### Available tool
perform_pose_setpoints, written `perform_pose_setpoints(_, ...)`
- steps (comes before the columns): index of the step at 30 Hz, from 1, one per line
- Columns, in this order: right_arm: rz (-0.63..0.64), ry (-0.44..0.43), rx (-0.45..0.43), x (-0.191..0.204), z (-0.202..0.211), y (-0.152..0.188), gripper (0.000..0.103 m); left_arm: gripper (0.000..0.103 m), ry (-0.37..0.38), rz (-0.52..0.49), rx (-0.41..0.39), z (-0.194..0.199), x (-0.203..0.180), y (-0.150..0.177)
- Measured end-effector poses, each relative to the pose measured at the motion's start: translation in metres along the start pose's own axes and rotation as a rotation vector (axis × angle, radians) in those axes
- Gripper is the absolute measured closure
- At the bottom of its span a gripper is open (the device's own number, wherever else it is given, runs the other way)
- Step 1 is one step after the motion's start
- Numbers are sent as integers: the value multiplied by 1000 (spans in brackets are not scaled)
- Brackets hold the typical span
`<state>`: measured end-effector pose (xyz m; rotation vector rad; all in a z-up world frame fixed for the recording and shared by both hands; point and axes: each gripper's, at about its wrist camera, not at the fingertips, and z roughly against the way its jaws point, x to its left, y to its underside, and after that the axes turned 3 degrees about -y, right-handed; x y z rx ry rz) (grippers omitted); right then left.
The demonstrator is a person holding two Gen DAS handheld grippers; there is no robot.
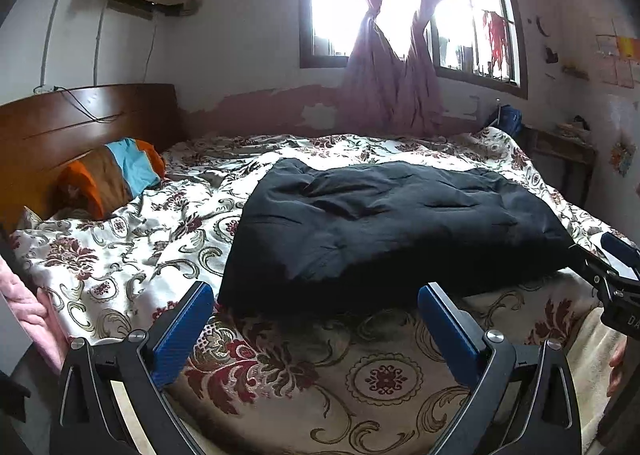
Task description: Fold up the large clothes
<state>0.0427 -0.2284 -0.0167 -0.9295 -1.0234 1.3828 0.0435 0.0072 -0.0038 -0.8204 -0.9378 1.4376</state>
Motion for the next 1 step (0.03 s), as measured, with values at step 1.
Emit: perform_pose_setpoints(1,0,0,0,1,0,1,2,0,-3,-3,-6,1,0,0)
